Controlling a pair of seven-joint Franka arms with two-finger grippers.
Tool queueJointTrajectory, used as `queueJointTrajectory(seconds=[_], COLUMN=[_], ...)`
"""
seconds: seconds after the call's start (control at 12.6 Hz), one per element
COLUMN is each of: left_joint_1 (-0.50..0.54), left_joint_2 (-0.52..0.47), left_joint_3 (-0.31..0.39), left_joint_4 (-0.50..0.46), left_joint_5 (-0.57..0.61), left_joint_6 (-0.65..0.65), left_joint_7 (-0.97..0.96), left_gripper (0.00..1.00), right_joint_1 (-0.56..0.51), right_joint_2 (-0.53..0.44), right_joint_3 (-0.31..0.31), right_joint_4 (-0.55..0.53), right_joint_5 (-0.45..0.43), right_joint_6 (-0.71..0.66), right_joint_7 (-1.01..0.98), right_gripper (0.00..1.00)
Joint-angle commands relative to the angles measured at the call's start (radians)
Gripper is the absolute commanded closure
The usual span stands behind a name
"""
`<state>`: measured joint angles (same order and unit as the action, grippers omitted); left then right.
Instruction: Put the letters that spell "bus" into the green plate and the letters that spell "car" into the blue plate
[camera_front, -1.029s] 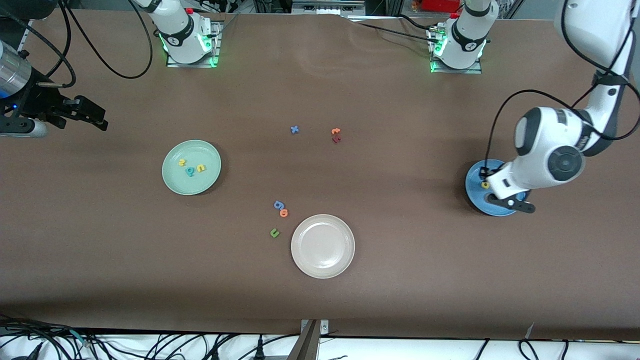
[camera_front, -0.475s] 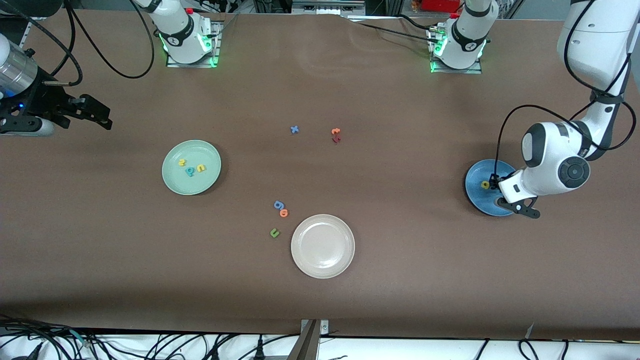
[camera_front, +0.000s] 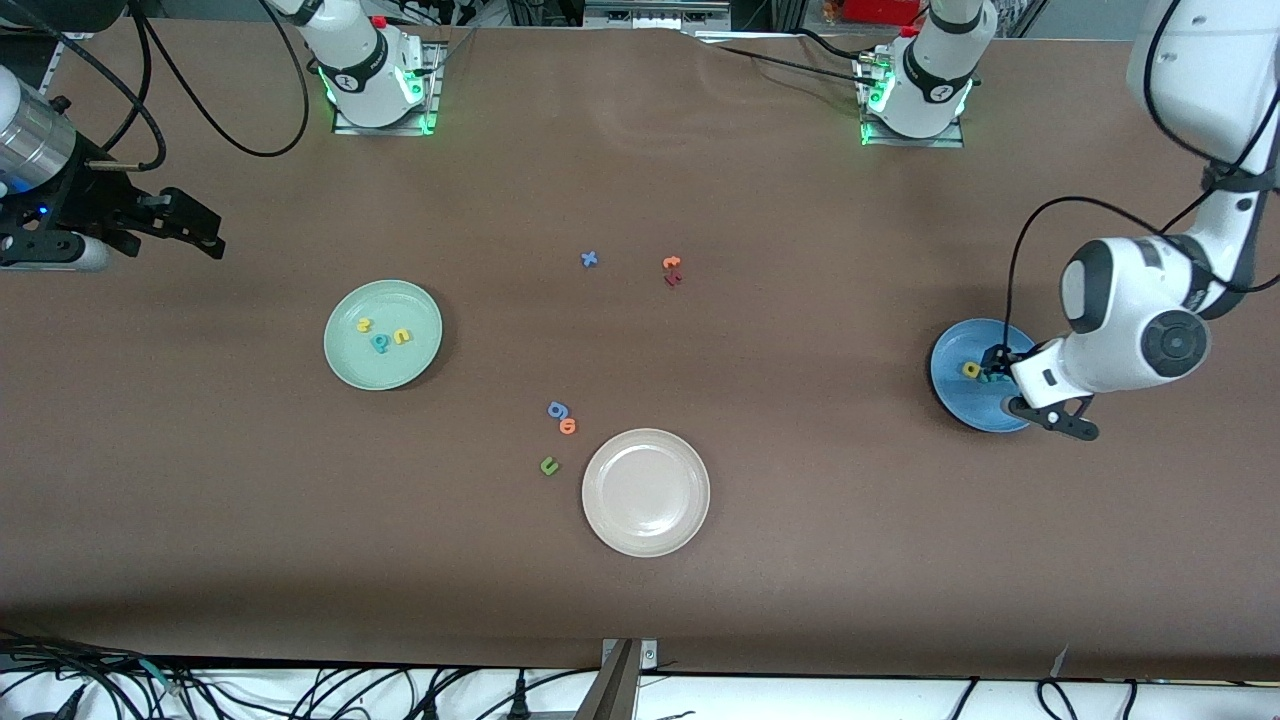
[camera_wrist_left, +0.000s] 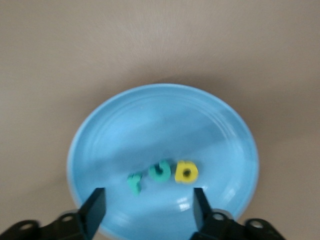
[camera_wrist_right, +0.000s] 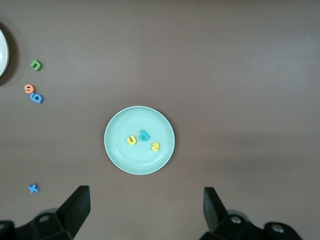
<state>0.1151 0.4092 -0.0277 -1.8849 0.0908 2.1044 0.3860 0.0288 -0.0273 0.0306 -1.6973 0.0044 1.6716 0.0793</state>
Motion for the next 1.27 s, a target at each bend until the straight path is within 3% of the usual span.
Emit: queueJointTrajectory(seconds=[0.0,0.47,0.71,0.95,1.19], left_joint_1=[-0.009,-0.011,-0.006,-0.003,-0.002], left_joint_2=[-0.160,-0.469,-0.544,-0.558,-0.616], left_joint_3=[0.005,0.002,0.003,0.000,-0.009], left_joint_4=[0.012,0.015,0.042,0.122,0.119], left_joint_5=[-0.026,-0.028,-0.118,-0.106,-0.082], left_joint_6=[-0.122,-0.202,-0.207,-0.308,-0.401], left_joint_7=[0.027,0.027,0.016,0.014,0.008], left_gripper=[0.00,0.00,0.00,0.00,0.00], right_joint_1=[0.002,0.002,0.002,0.002,0.002], right_joint_2=[-0.011,-0.011,-0.011,-0.008,-0.008], right_joint_3=[0.000,0.000,0.000,-0.001,-0.001], right_joint_4=[0.002,0.002,0.002,0.002,0.002], right_joint_5=[-0.009,-0.011,-0.011,-0.007,-0.006], right_joint_6=[-0.003,-0.003,-0.003,-0.003,-0.003], right_joint_7=[0.007,0.007,0.005,0.005,0.004], right_gripper=[0.00,0.00,0.00,0.00,0.00])
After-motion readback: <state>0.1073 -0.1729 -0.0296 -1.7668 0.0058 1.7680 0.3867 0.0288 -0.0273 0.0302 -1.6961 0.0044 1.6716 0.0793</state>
